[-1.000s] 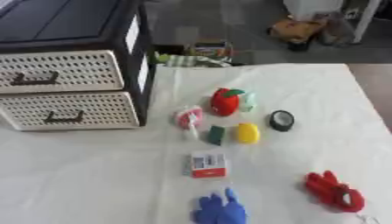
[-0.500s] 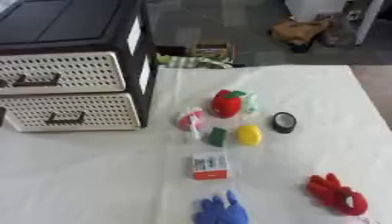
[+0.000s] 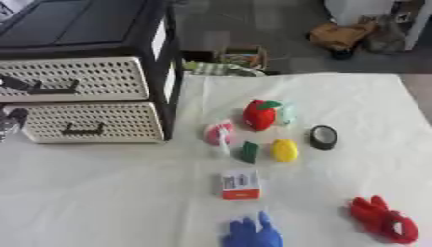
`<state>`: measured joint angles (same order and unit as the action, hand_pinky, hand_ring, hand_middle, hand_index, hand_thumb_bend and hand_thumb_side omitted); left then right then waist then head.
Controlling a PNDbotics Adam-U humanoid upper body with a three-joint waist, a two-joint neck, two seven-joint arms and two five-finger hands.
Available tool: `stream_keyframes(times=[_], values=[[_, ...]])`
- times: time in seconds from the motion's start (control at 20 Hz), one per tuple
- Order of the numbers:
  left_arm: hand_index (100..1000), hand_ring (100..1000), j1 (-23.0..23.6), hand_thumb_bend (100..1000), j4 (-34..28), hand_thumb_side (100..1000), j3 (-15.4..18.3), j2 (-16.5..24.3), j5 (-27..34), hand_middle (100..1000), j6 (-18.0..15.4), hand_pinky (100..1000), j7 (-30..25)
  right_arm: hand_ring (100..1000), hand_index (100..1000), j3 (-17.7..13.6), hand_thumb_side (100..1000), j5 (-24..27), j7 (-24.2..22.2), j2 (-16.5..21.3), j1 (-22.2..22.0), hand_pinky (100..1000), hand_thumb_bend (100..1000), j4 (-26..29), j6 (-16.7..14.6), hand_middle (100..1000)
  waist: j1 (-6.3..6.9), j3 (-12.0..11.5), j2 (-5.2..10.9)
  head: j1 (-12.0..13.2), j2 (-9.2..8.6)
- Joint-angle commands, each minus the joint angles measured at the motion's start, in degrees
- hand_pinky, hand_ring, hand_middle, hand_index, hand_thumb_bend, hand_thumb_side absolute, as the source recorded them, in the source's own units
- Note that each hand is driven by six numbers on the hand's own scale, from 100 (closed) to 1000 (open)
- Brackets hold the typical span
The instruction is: Pick up objects from table and place into drawer.
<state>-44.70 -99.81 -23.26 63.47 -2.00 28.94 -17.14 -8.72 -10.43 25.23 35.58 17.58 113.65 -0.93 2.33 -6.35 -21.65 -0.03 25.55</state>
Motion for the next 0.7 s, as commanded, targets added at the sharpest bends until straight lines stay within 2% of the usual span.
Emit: stream_keyframes(times=[0.05, 0.7], values=[[923, 100, -2.8, 105, 4.2, 408, 0.2, -0.4, -2.9, 100, -1.5, 100, -2.8, 569, 841, -0.3, 825, 0.0, 0.0, 1.1, 0.1, 795, 100, 0.9, 0.1, 650, -0.07, -0.1, 1.19, 0.4, -0.57], [898, 100, -11.2, 105, 18.7, 408, 1.8, -6.9, -13.8, 100, -10.4, 100, -13.6, 567, 839, -0.6, 813, 0.0, 0.4, 0.9, -0.3, 795, 100, 0.9, 0.4, 646, 0.37, -0.3, 0.63, 0.5, -0.49]])
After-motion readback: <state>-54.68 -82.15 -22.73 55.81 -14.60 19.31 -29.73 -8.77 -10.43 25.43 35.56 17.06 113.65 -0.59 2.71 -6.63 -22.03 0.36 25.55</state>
